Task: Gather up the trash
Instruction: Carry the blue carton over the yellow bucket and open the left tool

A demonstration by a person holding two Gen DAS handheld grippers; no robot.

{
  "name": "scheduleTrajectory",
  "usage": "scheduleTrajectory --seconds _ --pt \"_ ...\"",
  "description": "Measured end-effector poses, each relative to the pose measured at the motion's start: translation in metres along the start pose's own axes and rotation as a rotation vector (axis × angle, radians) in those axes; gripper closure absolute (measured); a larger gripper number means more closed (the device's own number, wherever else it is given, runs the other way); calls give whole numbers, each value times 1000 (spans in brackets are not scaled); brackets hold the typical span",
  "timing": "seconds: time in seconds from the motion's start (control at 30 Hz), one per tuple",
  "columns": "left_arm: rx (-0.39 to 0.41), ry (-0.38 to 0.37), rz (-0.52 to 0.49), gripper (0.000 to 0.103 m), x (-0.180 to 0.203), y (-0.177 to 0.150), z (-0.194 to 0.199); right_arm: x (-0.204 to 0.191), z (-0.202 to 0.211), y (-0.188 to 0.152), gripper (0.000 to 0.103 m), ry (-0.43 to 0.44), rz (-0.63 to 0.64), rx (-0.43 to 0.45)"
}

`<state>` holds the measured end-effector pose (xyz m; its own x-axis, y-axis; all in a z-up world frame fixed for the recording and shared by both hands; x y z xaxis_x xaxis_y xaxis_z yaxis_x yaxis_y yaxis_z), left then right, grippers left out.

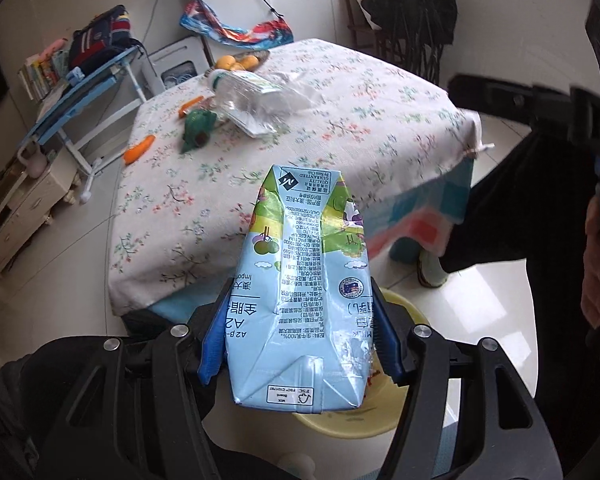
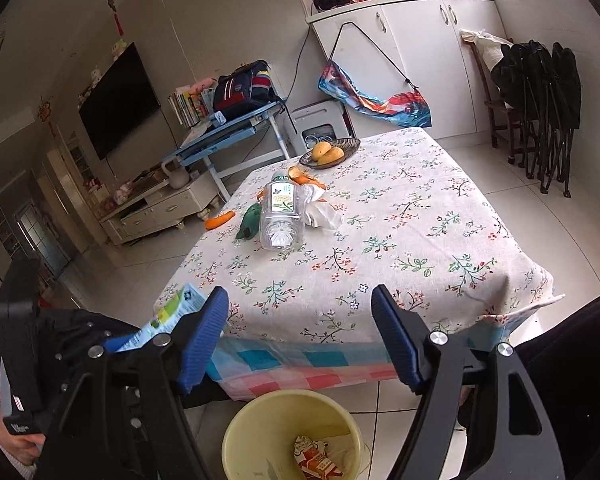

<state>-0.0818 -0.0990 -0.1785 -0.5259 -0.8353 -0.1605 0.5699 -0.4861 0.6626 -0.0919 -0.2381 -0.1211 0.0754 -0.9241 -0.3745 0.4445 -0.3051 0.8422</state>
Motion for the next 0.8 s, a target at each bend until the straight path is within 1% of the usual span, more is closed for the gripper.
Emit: scheduleTrajectory --seconds 0.17,0.3,0.4,0.43,0.47,0.53,0.6,0.7,0.77,0.8 --pt "-103 -71 -103 44 28 -18 -13 -1 1 -1 31 -1 14 0" --pt "-182 -117 -163 44 41 -33 -20 -1 2 -2 31 0 15 -1" --pt "-202 -134 -199 42 47 -38 -19 -1 2 -2 31 -1 16 -1" --pt "-204 -137 -204 38 48 -39 -18 -1 2 -2 31 -1 18 -1" --pt "-207 -142 -209 37 49 -39 -17 -1 2 -2 31 -1 18 -1" --pt "-193 -131 -218 34 47 -38 -15 -1 2 -2 31 -2 24 -2" --pt "-169 -109 -212 34 42 -33 -13 -2 2 -3 31 -3 31 0" --pt "-86 -21 -178 33 25 -19 -6 -2 3 -2 30 -9 44 8" --pt "-10 58 -127 30 8 -6 0 -3 4 -1 28 -18 55 19" --pt "27 86 -91 27 -1 1 5 -3 5 -1 28 -22 62 24"
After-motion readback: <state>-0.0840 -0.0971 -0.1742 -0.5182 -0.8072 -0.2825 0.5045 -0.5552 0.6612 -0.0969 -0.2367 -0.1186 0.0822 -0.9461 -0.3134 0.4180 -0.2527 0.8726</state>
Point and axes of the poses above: each gripper's, at about its wrist camera, not at the fingertips, and z roughly against the way its jaws point, x to its right, y to its top, the point moved 5 cm from there along -z, roughly the way its jaws point, and after that the axes turned 9 degrees about x, right-handed, at the moved point
